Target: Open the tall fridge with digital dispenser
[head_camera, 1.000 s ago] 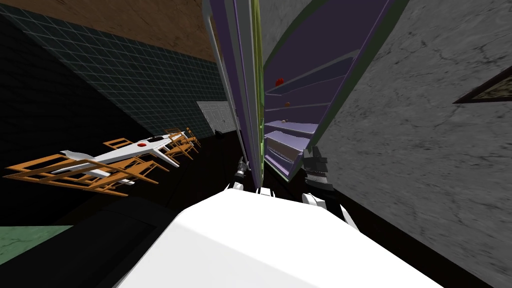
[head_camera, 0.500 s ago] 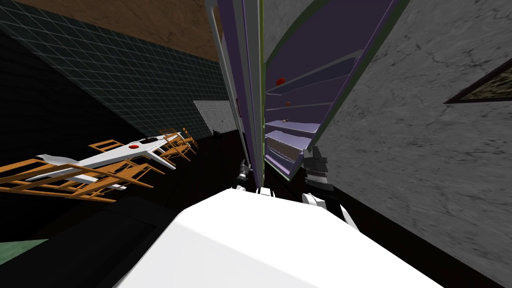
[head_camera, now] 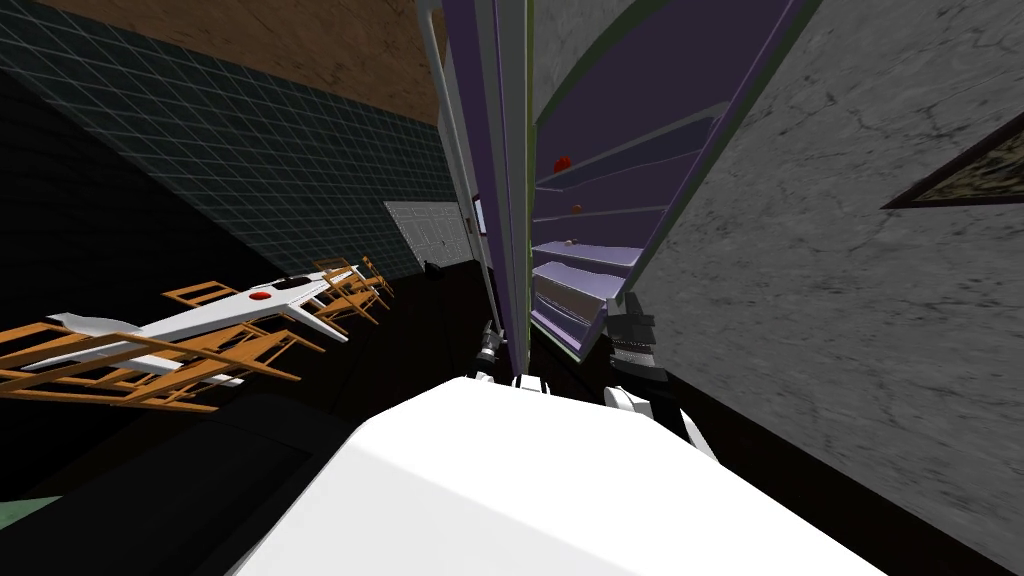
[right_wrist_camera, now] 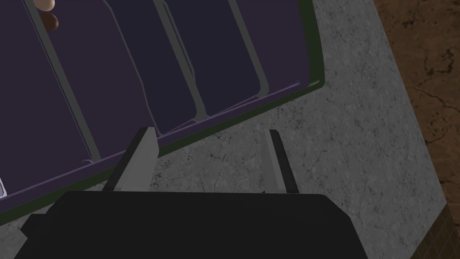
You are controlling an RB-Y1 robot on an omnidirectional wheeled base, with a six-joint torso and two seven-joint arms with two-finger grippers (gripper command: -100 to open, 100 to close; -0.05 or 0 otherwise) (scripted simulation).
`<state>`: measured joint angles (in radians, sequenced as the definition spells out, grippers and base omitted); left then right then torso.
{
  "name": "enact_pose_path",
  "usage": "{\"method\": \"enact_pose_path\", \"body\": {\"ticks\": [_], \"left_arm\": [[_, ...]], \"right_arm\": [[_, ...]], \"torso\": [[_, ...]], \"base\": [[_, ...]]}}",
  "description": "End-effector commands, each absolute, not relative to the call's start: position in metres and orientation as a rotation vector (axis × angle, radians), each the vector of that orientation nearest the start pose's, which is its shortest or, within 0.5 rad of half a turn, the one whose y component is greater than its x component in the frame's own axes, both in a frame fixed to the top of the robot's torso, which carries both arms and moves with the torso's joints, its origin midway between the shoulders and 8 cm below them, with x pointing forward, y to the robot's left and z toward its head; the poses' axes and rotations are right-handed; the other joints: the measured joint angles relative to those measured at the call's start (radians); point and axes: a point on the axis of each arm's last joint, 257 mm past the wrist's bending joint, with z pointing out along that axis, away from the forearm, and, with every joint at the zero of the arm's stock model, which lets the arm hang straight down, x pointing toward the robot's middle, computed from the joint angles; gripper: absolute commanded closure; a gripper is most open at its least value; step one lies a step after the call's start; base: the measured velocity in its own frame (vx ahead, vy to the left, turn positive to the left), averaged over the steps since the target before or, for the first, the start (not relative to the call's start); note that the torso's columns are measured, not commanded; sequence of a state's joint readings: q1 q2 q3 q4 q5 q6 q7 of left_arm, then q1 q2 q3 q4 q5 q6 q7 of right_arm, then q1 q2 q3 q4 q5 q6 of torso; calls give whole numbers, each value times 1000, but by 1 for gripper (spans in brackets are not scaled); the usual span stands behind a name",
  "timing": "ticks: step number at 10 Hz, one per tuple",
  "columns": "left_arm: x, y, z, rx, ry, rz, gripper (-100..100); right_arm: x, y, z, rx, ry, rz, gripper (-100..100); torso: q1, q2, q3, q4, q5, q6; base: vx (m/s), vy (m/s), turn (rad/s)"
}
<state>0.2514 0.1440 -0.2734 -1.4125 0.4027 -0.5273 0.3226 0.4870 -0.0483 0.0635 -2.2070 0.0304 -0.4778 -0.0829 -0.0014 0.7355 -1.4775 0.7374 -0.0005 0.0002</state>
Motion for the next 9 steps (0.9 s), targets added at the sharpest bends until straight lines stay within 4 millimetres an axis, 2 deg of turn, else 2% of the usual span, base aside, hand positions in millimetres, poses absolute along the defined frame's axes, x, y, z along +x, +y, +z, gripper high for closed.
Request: {"method": "enact_pose_path", "body": {"ticks": [1, 3, 5, 9], "left_arm": [[435, 204, -306, -1559, 857, -1726, 100], [434, 200, -305, -1553, 876, -1742, 100], [433, 195, -303, -1547, 895, -1759, 100], [431, 186, -300, -1538, 933, -1791, 100]], "right_arm": [[365, -251, -11, 715, 712, 1408, 0], [365, -252, -11, 715, 713, 1407, 0], [365, -252, -11, 715, 713, 1407, 0], [365, -251, -11, 715, 713, 1407, 0]], "torso": [[1, 3, 2, 1, 0, 0], [8, -2, -1, 3, 0, 2], [-2, 0, 0, 2, -1, 2], [-2, 2, 1, 4, -2, 2]], "base": [[18, 167, -112], [31, 268, -119], [19, 242, -76], [25, 220, -97]]}}
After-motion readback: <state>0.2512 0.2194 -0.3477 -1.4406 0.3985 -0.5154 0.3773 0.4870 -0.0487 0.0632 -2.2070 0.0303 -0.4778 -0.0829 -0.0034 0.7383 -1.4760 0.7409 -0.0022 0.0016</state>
